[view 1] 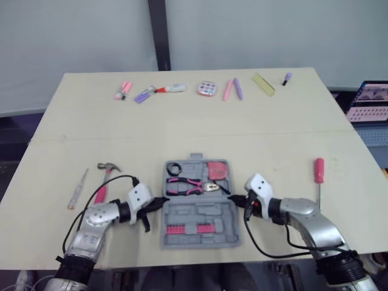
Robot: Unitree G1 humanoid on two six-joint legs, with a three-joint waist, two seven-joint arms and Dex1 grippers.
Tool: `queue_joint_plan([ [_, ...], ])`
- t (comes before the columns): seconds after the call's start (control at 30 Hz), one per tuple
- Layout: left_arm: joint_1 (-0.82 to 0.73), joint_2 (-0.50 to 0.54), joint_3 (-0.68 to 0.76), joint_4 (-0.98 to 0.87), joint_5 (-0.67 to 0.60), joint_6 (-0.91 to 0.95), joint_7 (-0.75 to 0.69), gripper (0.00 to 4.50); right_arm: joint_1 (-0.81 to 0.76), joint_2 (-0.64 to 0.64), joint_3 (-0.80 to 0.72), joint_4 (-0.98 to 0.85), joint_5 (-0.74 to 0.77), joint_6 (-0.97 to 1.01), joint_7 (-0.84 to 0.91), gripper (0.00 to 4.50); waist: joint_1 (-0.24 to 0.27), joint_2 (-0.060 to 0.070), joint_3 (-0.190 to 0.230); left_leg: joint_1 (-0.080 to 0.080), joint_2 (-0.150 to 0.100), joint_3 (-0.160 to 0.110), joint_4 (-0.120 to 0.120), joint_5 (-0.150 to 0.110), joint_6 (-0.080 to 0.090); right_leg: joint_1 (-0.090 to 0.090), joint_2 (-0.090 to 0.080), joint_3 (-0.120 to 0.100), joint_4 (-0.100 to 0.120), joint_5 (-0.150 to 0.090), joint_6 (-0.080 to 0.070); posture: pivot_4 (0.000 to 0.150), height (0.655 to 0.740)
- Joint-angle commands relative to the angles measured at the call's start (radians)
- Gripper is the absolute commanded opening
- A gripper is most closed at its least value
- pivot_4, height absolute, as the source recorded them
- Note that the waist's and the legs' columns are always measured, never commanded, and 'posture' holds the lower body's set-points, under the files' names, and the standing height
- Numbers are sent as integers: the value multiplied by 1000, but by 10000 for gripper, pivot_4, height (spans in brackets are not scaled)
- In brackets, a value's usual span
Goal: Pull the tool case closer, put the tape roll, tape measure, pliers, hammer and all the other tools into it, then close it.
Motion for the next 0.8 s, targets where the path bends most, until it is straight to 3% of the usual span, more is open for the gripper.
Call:
queue_joint_plan([
  [0.03,-14,-11,-13,-7,9,-13,18,0,-3,16,14,-11,11,-11,0,223,0,0,0,0,0,0,0,0,0,0,0,0,0,0,0,1500,7400],
  [0.8,6,-4,-12,-43,7,5,17,0,4,12,6,-24,16,1,0,223,-3,0,0,0,0,0,0,0,0,0,0,0,0,0,0,1500,7400],
])
